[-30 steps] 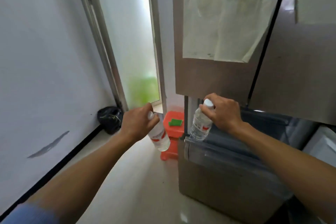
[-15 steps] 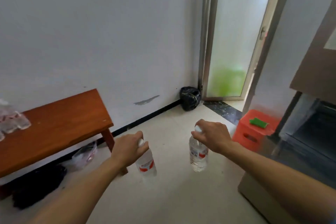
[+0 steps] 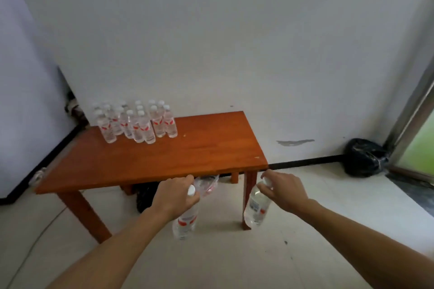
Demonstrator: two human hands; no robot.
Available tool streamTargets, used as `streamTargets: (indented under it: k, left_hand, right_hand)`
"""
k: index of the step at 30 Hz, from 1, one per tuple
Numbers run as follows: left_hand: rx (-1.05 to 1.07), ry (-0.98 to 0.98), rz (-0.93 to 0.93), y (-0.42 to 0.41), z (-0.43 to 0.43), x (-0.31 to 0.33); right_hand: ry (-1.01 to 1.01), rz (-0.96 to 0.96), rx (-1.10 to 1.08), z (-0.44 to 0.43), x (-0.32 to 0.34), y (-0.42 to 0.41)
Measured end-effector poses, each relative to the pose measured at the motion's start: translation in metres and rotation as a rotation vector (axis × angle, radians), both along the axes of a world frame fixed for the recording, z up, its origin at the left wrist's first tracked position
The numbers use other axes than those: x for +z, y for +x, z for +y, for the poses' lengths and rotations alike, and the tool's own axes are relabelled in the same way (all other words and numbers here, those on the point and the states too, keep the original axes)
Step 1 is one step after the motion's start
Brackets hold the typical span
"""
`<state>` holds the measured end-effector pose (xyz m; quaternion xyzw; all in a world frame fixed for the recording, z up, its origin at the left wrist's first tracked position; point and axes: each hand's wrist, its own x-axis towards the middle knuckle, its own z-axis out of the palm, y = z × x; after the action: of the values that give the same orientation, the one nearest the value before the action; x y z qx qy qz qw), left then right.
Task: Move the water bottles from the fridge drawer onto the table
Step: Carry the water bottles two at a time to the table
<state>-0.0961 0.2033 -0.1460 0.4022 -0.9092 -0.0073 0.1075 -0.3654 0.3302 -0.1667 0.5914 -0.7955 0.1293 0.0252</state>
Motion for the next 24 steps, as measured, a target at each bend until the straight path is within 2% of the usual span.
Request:
streamTargets:
  k: [5, 9, 18, 24]
  left_hand:
    - [0.205, 0.078, 0.074, 0.062, -0.067, -0.012]
    - [0.286, 0.095, 0.028, 0.092, -0.114, -0.026]
    - [0.366, 0.069, -0.088, 0.111, -0.275, -0.029]
    - [0.506, 0.093, -0.018, 0.116, -0.373, -0.022]
  right_hand:
    - [0.003, 0.064, 0.143, -0.105, 0.004, 0.039]
    - [0.026, 0.106, 0.235, -0.188, -0.006, 0.064]
    - [0.031, 0.046, 0.379, -0.403, -0.025, 0.085]
    - [0.016, 0.031, 0.429, -0.516, -0.018, 0.095]
